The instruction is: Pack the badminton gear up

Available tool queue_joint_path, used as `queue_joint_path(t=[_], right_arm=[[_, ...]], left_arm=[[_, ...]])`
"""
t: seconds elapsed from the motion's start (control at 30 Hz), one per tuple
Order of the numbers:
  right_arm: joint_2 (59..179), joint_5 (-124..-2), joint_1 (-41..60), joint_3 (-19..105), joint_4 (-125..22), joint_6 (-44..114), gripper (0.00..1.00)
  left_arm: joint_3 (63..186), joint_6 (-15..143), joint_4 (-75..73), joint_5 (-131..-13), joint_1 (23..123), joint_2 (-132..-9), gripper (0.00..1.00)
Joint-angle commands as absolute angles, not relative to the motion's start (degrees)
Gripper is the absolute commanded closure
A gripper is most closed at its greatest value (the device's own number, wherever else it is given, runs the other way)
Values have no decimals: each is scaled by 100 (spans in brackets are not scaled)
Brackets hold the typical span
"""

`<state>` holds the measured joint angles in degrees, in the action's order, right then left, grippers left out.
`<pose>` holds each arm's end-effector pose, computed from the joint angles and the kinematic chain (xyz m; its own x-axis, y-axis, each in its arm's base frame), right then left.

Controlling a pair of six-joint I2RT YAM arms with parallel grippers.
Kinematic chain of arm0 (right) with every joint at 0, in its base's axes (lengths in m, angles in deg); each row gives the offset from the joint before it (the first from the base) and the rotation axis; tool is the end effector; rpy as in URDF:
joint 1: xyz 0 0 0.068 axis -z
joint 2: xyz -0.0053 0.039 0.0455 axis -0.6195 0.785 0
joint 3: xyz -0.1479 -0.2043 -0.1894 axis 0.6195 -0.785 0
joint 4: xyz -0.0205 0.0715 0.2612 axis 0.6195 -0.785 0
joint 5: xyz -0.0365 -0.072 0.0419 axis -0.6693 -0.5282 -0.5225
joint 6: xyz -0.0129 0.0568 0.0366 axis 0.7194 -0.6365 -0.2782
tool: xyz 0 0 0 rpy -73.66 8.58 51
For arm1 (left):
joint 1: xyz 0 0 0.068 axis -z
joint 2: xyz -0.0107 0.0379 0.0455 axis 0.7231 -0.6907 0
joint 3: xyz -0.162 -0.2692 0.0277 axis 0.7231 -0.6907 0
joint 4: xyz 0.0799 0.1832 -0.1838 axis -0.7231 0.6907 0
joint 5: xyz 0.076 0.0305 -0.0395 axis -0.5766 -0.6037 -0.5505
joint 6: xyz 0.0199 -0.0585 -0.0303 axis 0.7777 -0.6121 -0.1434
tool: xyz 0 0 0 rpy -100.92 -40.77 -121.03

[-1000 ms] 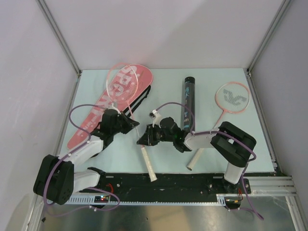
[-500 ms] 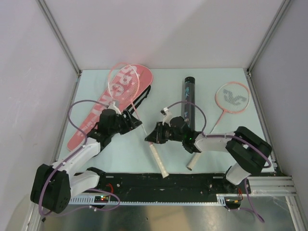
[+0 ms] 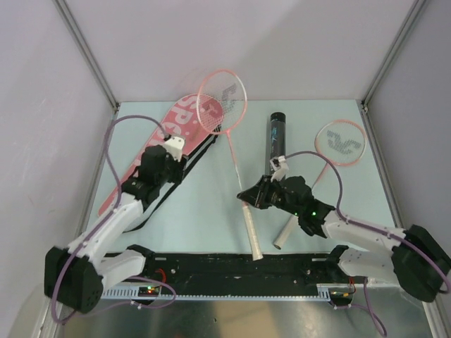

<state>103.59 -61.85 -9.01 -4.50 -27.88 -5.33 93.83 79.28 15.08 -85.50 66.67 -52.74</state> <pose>0.1680 0.1951 0.2538 -0.7240 0.2841 -0.6286 -0.4390 0.5132 0.7375 0.2175 -0.0751 0.2932 -0.4561 0.2469 -0.8550 0.3046 0.9460 0.1107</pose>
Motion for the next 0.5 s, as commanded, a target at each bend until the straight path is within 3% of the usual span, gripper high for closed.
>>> queue_joint_path(t=[0.0,0.2,0.47], right_arm=[[9557,-6644,-875,-594,-2954,-585,100],[8511,-6832,-832,-825,-3543,-503,100],[7401,-7088,-682,-873,-4335,-309,100]], left_arm=[[9718,10043,1611,-9443,6473,-6282,38],[10159,10627,1419,-9484,6138,-7657,53],[10435,10629,1138,-9458,5905,-8660,55]])
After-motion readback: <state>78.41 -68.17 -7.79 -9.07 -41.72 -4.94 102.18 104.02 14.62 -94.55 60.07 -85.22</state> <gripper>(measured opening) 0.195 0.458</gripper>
